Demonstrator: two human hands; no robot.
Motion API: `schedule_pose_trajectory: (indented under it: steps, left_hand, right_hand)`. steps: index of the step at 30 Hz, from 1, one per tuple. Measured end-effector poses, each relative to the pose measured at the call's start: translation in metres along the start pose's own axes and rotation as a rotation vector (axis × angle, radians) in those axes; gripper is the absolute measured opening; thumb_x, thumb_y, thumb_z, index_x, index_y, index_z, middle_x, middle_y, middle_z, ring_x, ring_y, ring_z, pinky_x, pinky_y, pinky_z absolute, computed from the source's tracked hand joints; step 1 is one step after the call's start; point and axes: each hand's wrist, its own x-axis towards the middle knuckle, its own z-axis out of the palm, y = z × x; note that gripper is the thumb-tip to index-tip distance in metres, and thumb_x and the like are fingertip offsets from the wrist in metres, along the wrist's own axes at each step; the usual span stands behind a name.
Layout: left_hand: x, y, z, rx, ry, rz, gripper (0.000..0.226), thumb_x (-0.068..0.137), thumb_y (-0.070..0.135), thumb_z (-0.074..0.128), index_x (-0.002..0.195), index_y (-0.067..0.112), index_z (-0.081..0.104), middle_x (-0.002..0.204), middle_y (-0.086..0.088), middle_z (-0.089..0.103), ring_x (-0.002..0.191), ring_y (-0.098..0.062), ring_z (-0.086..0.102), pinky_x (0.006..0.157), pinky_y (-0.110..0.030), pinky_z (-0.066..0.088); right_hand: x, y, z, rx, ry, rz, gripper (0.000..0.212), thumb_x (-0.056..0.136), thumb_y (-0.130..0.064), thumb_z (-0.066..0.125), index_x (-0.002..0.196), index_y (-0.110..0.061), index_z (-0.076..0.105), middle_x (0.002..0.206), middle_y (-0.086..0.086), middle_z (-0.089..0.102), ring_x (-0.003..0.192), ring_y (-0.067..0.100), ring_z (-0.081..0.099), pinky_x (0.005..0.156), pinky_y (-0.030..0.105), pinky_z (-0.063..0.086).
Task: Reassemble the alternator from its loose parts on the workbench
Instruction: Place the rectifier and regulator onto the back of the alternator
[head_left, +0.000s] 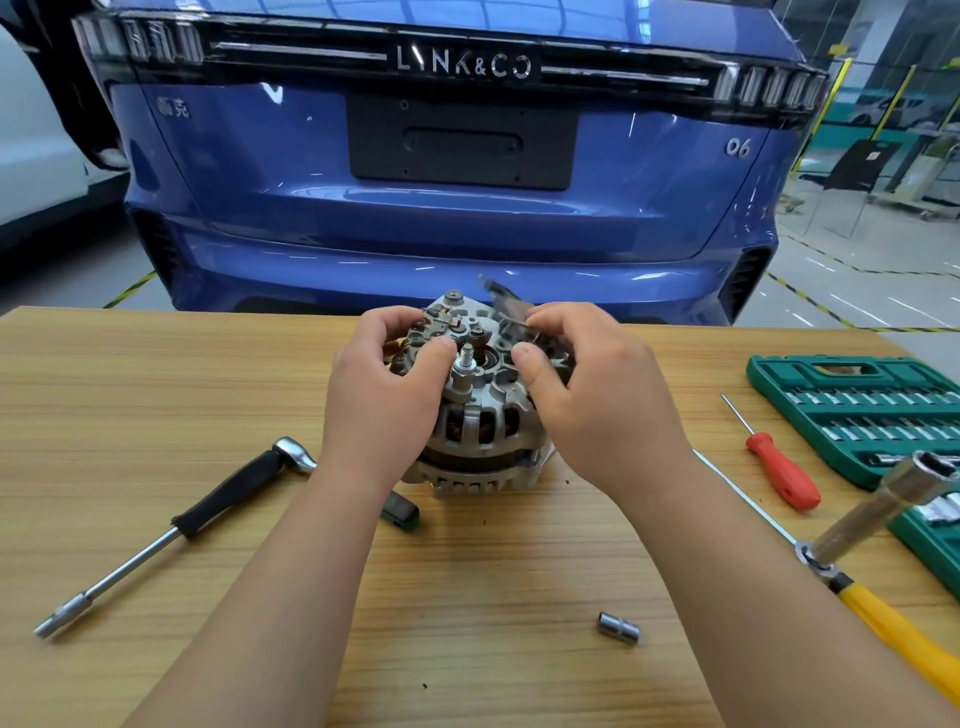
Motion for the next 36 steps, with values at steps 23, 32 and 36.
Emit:
schedule_pose_trajectory:
  steps: [23, 32, 36]
  left_hand:
    - [-0.034, 0.002, 0.002, -0.099, 0.231, -0.049, 0.037, 0.091, 0.049, 0.052, 0.126, 0.039, 0.045, 0.127, 0.018, 0.049, 0.116, -0.003, 0.046, 0.085, -0.014, 0.035]
    - [-0.16, -0.01, 0.013, 0.547, -0.34, 0.358, 0.04, 0.087, 0.032, 0.066, 0.126, 0.023, 0.061, 0.107, 0.004, 0.056, 0.099, -0.016, 0.046, 0.095, -0.03, 0.037]
    - [-0.167, -0.003, 0.043, 0.763, -0.512, 0.367, 0.044, 0.092, 0.046, 0.052, 0.134, 0.033, 0.052, 0.125, 0.005, 0.053, 0.112, -0.021, 0.039, 0.1, -0.035, 0.034]
  right_hand:
    - [-0.031, 0.008, -0.051, 0.113, -0.173, 0.098, 0.034, 0.093, -0.028, 0.061, 0.126, -0.027, 0.056, 0.115, -0.018, 0.06, 0.1, -0.005, 0.054, 0.088, 0.011, 0.038]
    - [-0.167, 0.017, -0.098, -0.252, -1.038, 0.029, 0.026, 0.083, -0.042, 0.061, 0.109, -0.041, 0.058, 0.104, -0.023, 0.048, 0.089, -0.004, 0.051, 0.075, 0.012, 0.039]
    - [-0.176, 0.02, -0.088, -0.259, -0.895, 0.031, 0.014, 0.09, -0.029, 0.057, 0.102, -0.033, 0.065, 0.103, -0.013, 0.054, 0.095, 0.008, 0.052, 0.081, 0.022, 0.042]
